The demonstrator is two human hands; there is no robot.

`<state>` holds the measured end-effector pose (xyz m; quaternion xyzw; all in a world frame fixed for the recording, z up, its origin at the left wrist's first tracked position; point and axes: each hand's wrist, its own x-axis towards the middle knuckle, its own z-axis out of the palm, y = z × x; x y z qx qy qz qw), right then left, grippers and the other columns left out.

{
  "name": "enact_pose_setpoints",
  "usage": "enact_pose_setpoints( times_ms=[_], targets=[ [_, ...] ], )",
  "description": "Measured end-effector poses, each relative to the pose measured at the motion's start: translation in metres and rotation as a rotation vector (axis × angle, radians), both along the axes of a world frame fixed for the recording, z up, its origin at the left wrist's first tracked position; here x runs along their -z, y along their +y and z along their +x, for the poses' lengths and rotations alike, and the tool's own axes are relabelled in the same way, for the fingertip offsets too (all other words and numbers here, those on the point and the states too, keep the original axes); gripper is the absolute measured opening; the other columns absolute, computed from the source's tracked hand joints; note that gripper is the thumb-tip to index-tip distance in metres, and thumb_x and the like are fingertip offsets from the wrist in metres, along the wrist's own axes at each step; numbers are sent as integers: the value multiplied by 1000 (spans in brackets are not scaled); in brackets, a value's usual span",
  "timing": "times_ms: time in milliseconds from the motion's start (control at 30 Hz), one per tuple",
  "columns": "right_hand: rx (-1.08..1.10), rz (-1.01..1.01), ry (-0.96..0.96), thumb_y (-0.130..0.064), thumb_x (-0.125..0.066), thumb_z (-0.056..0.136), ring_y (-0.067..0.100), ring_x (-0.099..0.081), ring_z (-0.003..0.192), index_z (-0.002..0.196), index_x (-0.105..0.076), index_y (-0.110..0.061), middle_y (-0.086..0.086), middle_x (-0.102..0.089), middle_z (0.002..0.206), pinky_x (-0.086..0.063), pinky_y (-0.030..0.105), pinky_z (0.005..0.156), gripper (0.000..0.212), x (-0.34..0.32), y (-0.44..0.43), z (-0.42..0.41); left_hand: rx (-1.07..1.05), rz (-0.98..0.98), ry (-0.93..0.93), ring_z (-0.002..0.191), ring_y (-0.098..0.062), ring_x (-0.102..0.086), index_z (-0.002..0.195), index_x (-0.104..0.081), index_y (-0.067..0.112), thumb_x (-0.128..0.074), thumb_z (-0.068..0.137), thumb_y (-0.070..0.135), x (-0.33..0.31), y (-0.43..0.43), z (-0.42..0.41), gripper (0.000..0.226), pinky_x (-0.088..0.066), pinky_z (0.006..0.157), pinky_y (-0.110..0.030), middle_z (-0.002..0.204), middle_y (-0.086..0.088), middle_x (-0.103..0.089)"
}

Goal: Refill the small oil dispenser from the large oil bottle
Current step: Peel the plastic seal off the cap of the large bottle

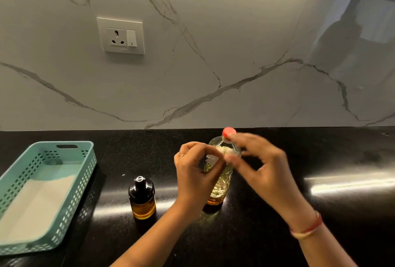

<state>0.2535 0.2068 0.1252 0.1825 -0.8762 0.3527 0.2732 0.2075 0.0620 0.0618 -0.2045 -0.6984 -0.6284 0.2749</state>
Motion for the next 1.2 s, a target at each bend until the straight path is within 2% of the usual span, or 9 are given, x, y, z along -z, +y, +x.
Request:
enact_pose_setpoints(
  times_ms=[167, 233, 367, 467, 600, 667, 800, 1033, 1200],
  targets=[
    [13, -416, -147, -18, -70, 78, 9, -70, 90, 99, -73, -15, -4, -74, 91, -57, 22, 76, 22, 29, -8, 7, 12, -133, 75, 101, -3, -54, 93, -63, 34, -70, 76, 44, 2, 7, 7, 21, -47, 78, -55, 95, 33, -60],
    [64, -524, -160, -13, -71, 76, 11, -71, 82, 91, -74, -12, -1, -74, 85, -57, 22, 70, 15, 34, -1, 4, 8, -192, 105, 114, -4, -50, 109, -60, 36, -72, 74, 53, 12, 6, 8, 41, -45, 89, -50, 113, 28, -58],
    [227, -657, -119, -14, -74, 76, 16, -68, 65, 81, -71, -14, 0, -72, 77, -55, 23, 57, 7, 40, 13, -11, 77, -180, -335, 145, -13, -19, 144, -21, 42, -75, 48, 74, 39, 7, 1, 115, -26, 115, -50, 152, 14, -26],
    [269, -700, -69, -14, -75, 77, 16, -64, 59, 78, -66, -12, 3, -68, 72, -54, 25, 54, 10, 49, 11, -25, 145, -321, -513, 148, -12, -4, 149, -5, 41, -70, 38, 78, 50, 16, -17, 134, -9, 120, -55, 158, 11, -18],
    [274, -402, 87, -8, -68, 84, 7, -66, 83, 97, -71, -12, -1, -69, 87, -54, 20, 71, 14, 53, -4, -27, 200, -311, -519, 125, -10, -50, 129, -39, 44, -77, 45, 72, 60, 26, -36, 97, -30, 110, -60, 127, 20, -54],
    [301, -144, 180, -11, -61, 89, 6, -62, 93, 108, -68, -9, 4, -66, 99, -52, 17, 79, 20, 58, -12, -23, 185, -263, -498, 111, -7, -58, 117, -48, 44, -76, 52, 67, 67, 28, -40, 74, -41, 101, -57, 113, 19, -60],
    [411, 520, 306, -15, -47, 88, 22, -53, 104, 120, -63, -4, 12, -66, 115, -56, 36, 81, 38, 82, -21, -16, 152, -272, -452, 102, -5, -61, 110, -52, 44, -70, 63, 60, 67, 32, -39, 53, -46, 97, -53, 103, 19, -62],
    [351, -35, 169, -12, -48, 93, 3, -48, 120, 128, -56, -10, -4, -56, 127, -42, 19, 102, 35, 83, -1, -29, 153, -324, -451, 107, -6, -58, 118, -52, 35, -77, 57, 60, 72, 29, -40, 71, -47, 98, -45, 112, 17, -59],
    [199, -324, -13, -27, -46, 95, 0, -49, 126, 128, -51, -24, -17, -53, 130, -45, 26, 103, 33, 84, 8, -33, 180, -330, -464, 105, -3, -57, 121, -50, 34, -75, 56, 56, 69, 26, -38, 73, -51, 92, -32, 112, 15, -59]
  ],
)
